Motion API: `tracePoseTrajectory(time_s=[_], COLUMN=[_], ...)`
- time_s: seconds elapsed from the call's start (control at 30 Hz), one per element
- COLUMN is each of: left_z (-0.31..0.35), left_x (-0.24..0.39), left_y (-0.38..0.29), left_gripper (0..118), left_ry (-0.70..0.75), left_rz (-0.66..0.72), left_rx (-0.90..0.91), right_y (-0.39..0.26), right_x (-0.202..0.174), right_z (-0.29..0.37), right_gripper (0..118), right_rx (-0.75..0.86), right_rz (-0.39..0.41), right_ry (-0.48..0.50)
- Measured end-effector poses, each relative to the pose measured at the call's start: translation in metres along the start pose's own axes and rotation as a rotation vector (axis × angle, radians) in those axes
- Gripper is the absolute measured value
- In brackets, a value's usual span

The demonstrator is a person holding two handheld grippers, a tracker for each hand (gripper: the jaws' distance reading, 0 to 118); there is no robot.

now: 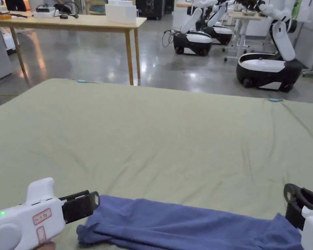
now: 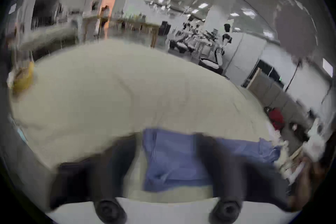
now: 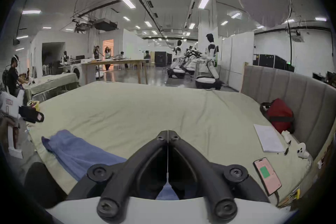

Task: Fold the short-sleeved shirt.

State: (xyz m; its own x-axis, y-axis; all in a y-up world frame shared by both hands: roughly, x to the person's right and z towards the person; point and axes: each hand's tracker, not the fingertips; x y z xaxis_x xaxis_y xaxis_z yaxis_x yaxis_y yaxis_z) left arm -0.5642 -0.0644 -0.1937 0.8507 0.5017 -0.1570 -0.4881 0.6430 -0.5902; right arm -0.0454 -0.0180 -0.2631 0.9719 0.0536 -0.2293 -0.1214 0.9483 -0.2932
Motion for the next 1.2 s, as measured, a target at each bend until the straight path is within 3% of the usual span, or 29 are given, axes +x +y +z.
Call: tracePoseTrajectory(time_s=[0.2, 0.27, 0.33, 0.4, 0.43, 0.47, 0.5, 0.53, 0.57, 0.63, 0.83, 1.0, 1.13, 1.2], left_z=[-0.024, -0.05, -0.051, -0.063, -0.07, -0.076, -0.085, -0.093, -0.116, -0.106, -0.043, -0.027, -0.033, -0.052], left_x=[-0.067, -0.081, -0.044, -0.027, -0.018, -0.009, 0.001, 0.01, -0.059, -0.07, -0.036, 0.042, 0.155, 0.2], left_y=[-0.019, -0.032, -0.041, -0.04, -0.039, -0.038, -0.04, -0.045, -0.042, -0.025, 0.004, 0.009, -0.021, -0.045], left_gripper=[118, 118, 118, 117, 107, 75, 18, 7, 6, 6, 6, 6, 6, 6], left_ry=[-0.201, -0.412, -0.565, -0.554, -0.554, -0.523, -0.395, -0.273, -0.303, -0.332, -0.063, -0.017, -0.041, -0.083], left_rz=[0.399, 0.565, 0.624, 0.707, 0.722, 0.728, 0.735, 0.709, 0.653, 0.668, 0.328, -0.082, -0.52, -0.652], left_rx=[-0.099, -0.174, -0.138, -0.101, -0.113, -0.128, -0.171, -0.206, -0.188, -0.156, 0.027, 0.107, 0.141, 0.107], right_y=[-0.007, -0.007, -0.005, -0.003, -0.002, 0.0, 0.001, 0.001, 0.001, 0.001, -0.003, -0.004, -0.004, -0.005], right_x=[-0.018, -0.021, -0.022, -0.021, -0.021, -0.021, -0.02, -0.02, -0.02, -0.018, -0.012, -0.013, -0.016, -0.012], right_z=[-0.006, -0.006, -0.006, -0.006, -0.006, -0.006, -0.006, -0.006, -0.006, -0.006, -0.006, -0.008, -0.008, -0.006], right_gripper=[1, 1, 1, 1, 1, 1, 1, 1, 1, 1, 1, 1, 1, 1], right_rx=[-0.038, -0.045, -0.046, -0.047, -0.047, -0.047, -0.049, -0.05, -0.051, -0.058, -0.087, -0.108, -0.121, -0.133], right_rz=[-0.008, -0.006, -0.007, -0.011, -0.012, -0.012, -0.01, -0.009, -0.008, -0.012, -0.055, -0.074, -0.062, -0.066], right_ry=[0.029, 0.032, 0.038, 0.038, 0.037, 0.036, 0.037, 0.038, 0.036, 0.035, 0.045, 0.037, 0.005, 0.018])
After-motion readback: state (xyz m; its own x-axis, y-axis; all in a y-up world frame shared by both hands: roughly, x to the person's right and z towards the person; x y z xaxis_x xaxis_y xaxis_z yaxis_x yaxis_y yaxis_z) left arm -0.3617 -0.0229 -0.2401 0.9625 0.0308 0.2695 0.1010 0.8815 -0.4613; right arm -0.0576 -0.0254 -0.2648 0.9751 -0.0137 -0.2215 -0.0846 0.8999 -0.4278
